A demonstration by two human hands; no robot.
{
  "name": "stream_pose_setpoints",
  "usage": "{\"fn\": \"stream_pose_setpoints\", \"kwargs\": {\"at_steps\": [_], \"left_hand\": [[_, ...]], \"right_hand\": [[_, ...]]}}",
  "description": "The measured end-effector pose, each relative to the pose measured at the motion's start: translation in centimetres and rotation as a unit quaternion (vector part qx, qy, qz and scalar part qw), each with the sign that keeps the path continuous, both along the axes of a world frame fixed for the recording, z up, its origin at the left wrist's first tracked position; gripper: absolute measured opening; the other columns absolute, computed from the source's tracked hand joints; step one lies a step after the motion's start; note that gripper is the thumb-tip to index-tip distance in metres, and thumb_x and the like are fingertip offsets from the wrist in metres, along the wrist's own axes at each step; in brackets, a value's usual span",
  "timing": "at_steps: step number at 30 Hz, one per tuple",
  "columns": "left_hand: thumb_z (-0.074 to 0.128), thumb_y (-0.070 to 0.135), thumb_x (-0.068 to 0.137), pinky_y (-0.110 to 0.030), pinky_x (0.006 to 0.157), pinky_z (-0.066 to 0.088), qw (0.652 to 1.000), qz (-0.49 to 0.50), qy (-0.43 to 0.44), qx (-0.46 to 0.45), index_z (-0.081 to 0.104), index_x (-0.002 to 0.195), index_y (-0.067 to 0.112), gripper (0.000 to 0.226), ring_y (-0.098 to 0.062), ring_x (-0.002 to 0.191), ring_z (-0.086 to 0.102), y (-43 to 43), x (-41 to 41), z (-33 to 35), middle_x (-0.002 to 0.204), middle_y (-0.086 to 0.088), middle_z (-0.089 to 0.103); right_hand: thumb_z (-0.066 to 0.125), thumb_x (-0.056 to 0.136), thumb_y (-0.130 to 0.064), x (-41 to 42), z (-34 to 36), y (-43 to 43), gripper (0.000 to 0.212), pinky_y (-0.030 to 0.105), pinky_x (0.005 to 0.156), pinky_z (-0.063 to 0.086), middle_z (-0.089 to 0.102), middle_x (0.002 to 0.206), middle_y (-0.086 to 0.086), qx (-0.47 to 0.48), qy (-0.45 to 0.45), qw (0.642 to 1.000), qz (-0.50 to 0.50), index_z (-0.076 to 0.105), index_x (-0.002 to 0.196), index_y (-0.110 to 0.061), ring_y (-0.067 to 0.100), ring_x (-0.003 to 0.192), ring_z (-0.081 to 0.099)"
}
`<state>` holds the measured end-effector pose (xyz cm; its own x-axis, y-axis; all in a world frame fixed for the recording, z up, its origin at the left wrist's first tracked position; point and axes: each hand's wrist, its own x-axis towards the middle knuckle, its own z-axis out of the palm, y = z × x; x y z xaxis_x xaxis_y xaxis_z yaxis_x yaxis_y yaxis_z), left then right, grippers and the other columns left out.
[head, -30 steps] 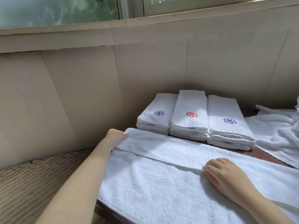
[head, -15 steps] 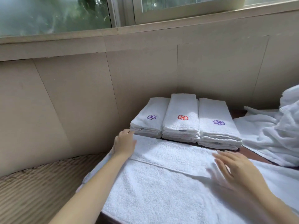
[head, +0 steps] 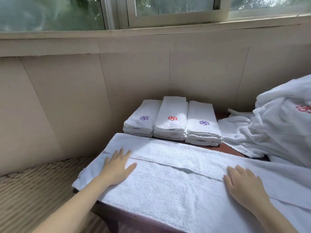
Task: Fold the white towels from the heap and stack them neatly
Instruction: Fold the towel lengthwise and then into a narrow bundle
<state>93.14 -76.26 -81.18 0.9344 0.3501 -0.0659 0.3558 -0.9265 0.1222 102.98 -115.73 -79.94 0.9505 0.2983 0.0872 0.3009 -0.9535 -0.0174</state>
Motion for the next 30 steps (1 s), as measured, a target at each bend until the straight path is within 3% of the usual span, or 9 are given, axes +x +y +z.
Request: {"fn": "stream_pose_setpoints", "kwargs": {"at_steps": [3,6,9,11,14,17,20,25,30], "left_hand": [[0.029,0.071,0.088,-0.029,0.118,0.001,0.991,-0.13,-0.037,-0.011,0.023,0.149,0.038,0.07,-0.006,0.147,0.003,-0.8,-5.7,-0.5,0.156,0.017,0.004],[0.029,0.08,0.076,-0.02,0.115,0.005,0.983,-0.171,-0.065,-0.015,0.034,0.145,0.036,0.082,-0.002,0.143,0.013,-0.9,-10.5,0.0,0.152,0.017,0.016],[0.059,0.055,0.075,-0.028,0.1,0.044,0.967,-0.197,-0.148,0.067,0.061,0.128,0.024,0.061,-0.012,0.121,0.053,-0.2,-13.5,0.6,0.132,-0.001,0.058],[0.056,0.035,0.074,-0.022,0.071,0.054,0.949,-0.206,-0.211,0.113,0.07,0.107,0.024,0.037,-0.014,0.086,0.066,0.8,-14.3,0.8,0.097,0.001,0.068],[0.043,0.019,0.076,-0.025,0.06,0.045,0.94,-0.17,-0.274,0.113,0.069,0.087,0.019,0.027,-0.019,0.062,0.064,2.4,-14.2,1.2,0.075,0.003,0.063],[0.047,0.017,0.079,-0.029,0.07,0.044,0.952,-0.068,-0.288,0.074,0.072,0.083,0.014,0.025,-0.021,0.072,0.063,4.0,-12.7,2.2,0.081,0.003,0.065],[0.057,0.01,0.086,-0.03,0.078,0.043,0.962,0.044,-0.256,-0.082,0.069,0.088,0.022,0.017,-0.015,0.086,0.057,5.7,-10.0,3.8,0.089,0.007,0.066],[0.065,0.008,0.088,-0.026,0.072,0.04,0.879,0.119,-0.335,-0.318,0.069,0.085,0.015,0.008,-0.014,0.076,0.052,7.5,-2.9,5.9,0.083,-0.005,0.062],[0.055,0.02,0.093,-0.029,0.073,0.04,0.921,0.156,-0.247,-0.255,0.064,0.094,0.009,0.015,-0.022,0.085,0.054,8.3,4.7,4.9,0.088,-0.003,0.059]], "right_hand": [[0.024,0.093,-0.058,-4.2,0.2,3.3,0.048,0.03,0.113,0.023,0.033,0.147,-0.011,0.013,0.03,0.975,0.218,0.035,0.136,-0.04,0.014,0.138,0.027],[0.02,0.084,-0.073,-8.7,0.5,7.0,0.068,0.037,0.116,0.008,0.013,0.157,-0.01,0.001,0.111,0.935,0.337,0.014,0.145,-0.043,0.014,0.144,0.009],[0.037,0.077,-0.074,-11.5,1.1,9.1,0.072,0.044,0.101,0.04,0.041,0.143,0.002,-0.07,0.029,0.911,0.406,0.037,0.138,-0.035,0.029,0.128,0.042],[0.047,0.08,-0.063,-12.2,1.7,9.4,0.04,0.022,0.068,0.049,0.064,0.104,-0.01,-0.016,-0.026,0.92,0.39,0.063,0.103,-0.035,0.018,0.092,0.064],[0.031,0.098,-0.034,-11.6,1.2,9.4,0.023,0.027,0.07,0.038,0.056,0.108,-0.012,0.028,-0.018,0.932,0.361,0.053,0.103,-0.028,0.014,0.106,0.052],[0.031,0.095,-0.024,-10.6,1.7,9.3,0.022,0.029,0.069,0.035,0.052,0.108,-0.01,0.003,0.001,0.957,0.29,0.05,0.103,-0.031,0.018,0.107,0.05],[0.04,0.092,-0.031,-8.3,3.9,8.7,0.021,0.027,0.061,0.036,0.053,0.088,-0.008,0.037,0.038,0.98,0.193,0.04,0.071,-0.029,0.019,0.086,0.053],[0.059,0.09,-0.032,0.8,7.3,8.3,0.034,0.027,0.067,0.042,0.063,0.085,-0.002,0.064,0.066,0.988,0.121,0.044,0.059,-0.03,0.021,0.09,0.062],[0.047,0.094,-0.026,8.3,5.5,11.1,0.035,0.025,0.067,0.035,0.055,0.08,-0.003,0.006,0.071,0.991,0.11,0.037,0.061,-0.024,0.021,0.1,0.062]]}}
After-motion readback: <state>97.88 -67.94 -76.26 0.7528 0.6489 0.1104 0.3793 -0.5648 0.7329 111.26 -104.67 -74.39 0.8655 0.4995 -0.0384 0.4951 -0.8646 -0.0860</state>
